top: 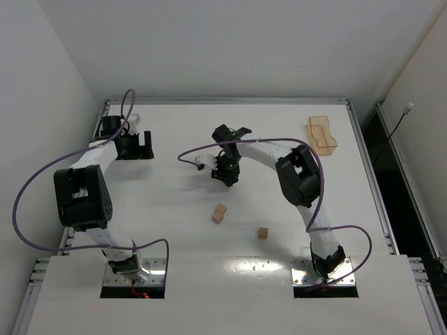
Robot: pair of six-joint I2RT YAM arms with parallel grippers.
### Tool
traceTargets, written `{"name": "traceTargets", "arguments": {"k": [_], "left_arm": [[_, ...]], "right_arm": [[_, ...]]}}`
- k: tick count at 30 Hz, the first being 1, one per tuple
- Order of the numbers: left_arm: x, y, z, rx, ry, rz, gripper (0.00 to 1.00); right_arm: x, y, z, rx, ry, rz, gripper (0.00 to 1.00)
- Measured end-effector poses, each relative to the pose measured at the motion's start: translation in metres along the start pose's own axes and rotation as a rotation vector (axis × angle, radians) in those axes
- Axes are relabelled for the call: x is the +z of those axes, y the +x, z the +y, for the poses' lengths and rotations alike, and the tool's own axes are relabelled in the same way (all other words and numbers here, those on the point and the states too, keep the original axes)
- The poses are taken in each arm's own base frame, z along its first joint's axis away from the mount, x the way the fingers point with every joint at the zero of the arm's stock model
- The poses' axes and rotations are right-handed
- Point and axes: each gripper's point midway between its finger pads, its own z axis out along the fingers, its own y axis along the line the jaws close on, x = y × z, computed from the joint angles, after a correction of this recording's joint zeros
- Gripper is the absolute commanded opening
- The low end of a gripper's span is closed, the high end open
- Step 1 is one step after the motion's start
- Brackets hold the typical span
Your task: Build the wood block tower
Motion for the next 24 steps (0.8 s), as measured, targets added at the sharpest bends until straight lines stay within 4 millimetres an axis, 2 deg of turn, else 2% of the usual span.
{"name": "traceTargets", "arguments": {"k": [7, 15, 16, 18, 24], "left_arm": [[-0.001, -0.003, 0.000, 0.001, -0.001, -0.006, 1.00], [-0.001, -0.002, 0.000, 0.001, 0.000, -0.005, 1.00], [-0.001, -0.002, 0.000, 0.001, 0.000, -0.005, 1.00], [-0.001, -0.002, 0.000, 0.001, 0.000, -0.005, 1.00], [-0.001, -0.003, 0.000, 0.001, 0.000, -0.005, 1.00]], "right_arm": [[-0.003, 0.010, 0.005, 0.033, 0.080, -0.013, 0.00], [-0.004, 0.012, 0.005, 0.052, 0.110, -0.014, 0.02], [-0.004, 0.012, 0.005, 0.053, 0.110, -0.014, 0.12], [-0.004, 0.012, 0.005, 0.055, 0.110, -0.012, 0.26], [-0.004, 0.017, 0.005, 0.058, 0.114, 0.013, 0.48]]}}
